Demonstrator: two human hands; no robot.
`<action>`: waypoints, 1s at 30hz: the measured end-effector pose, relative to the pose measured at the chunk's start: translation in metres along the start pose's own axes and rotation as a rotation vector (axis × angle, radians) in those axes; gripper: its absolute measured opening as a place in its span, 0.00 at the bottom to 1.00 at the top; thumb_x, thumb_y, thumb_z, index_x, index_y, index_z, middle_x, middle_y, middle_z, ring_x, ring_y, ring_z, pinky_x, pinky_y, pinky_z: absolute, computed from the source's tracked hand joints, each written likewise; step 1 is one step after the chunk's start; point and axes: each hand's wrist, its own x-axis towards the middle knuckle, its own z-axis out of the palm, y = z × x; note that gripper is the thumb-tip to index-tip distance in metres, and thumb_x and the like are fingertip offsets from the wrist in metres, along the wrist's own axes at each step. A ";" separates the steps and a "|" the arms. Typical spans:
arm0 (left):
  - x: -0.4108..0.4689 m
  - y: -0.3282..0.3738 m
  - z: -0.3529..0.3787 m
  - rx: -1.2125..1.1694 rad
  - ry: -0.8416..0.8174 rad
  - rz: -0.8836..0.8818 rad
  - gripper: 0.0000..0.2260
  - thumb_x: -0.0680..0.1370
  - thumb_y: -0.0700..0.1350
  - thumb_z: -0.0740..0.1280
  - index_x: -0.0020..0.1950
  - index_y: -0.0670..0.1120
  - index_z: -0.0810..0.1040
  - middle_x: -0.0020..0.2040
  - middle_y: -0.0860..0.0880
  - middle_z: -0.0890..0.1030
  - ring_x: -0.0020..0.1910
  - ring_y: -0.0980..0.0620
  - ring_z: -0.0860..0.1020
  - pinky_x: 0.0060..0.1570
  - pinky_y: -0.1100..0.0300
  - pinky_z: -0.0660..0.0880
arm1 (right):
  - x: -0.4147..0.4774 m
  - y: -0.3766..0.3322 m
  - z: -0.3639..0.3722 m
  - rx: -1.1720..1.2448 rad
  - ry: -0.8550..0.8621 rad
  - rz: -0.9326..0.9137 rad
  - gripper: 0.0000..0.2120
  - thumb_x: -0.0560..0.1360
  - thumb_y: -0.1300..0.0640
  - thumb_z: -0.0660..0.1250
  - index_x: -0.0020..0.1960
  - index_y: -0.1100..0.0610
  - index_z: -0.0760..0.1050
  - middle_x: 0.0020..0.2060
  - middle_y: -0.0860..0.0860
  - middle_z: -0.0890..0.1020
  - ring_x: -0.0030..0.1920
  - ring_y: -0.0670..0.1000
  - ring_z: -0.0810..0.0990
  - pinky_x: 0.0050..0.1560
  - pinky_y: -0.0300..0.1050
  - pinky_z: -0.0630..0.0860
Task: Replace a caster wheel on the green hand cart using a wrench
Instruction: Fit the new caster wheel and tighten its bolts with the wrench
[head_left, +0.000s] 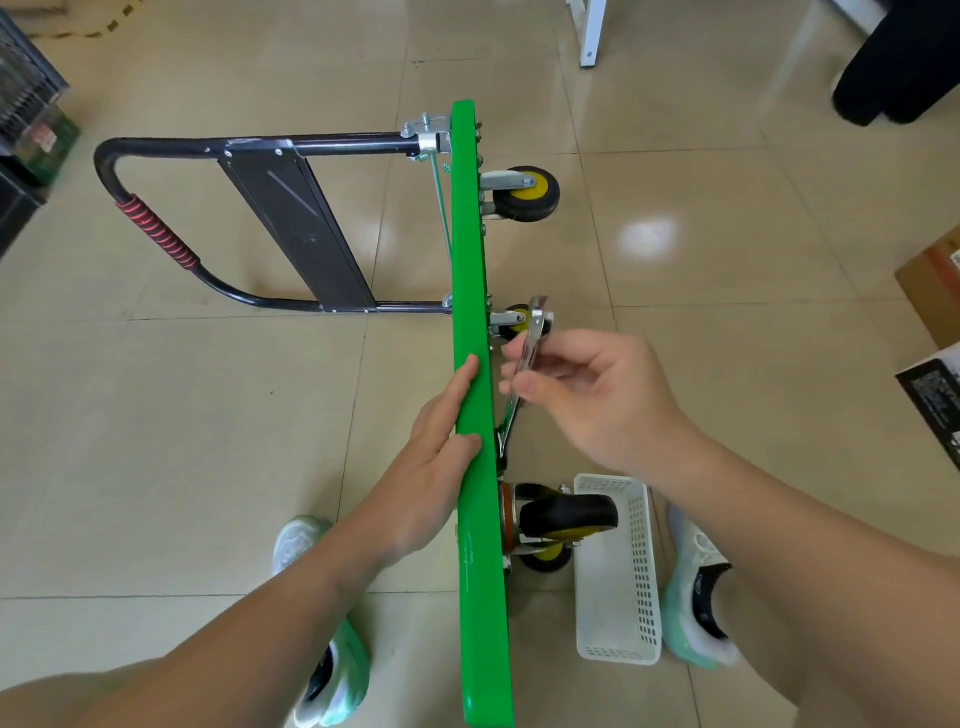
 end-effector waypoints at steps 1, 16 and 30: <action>0.000 0.000 0.000 -0.006 0.002 0.003 0.32 0.79 0.54 0.54 0.80 0.74 0.49 0.80 0.63 0.59 0.77 0.60 0.64 0.77 0.46 0.66 | -0.007 0.000 0.000 -0.030 0.000 -0.062 0.16 0.73 0.72 0.73 0.52 0.52 0.83 0.44 0.50 0.87 0.46 0.51 0.87 0.52 0.43 0.83; -0.001 0.000 0.003 0.018 0.034 0.005 0.30 0.86 0.45 0.55 0.82 0.71 0.51 0.79 0.64 0.61 0.72 0.73 0.63 0.62 0.79 0.63 | -0.045 0.004 0.011 -0.425 0.022 -0.485 0.08 0.72 0.67 0.74 0.52 0.65 0.84 0.46 0.56 0.86 0.48 0.54 0.86 0.48 0.49 0.84; 0.000 -0.002 0.003 -0.062 0.017 -0.021 0.32 0.78 0.53 0.54 0.79 0.76 0.51 0.80 0.64 0.60 0.77 0.56 0.67 0.75 0.42 0.68 | -0.002 0.017 0.014 -0.081 0.080 0.043 0.16 0.74 0.63 0.73 0.50 0.40 0.82 0.42 0.41 0.87 0.44 0.45 0.87 0.45 0.38 0.82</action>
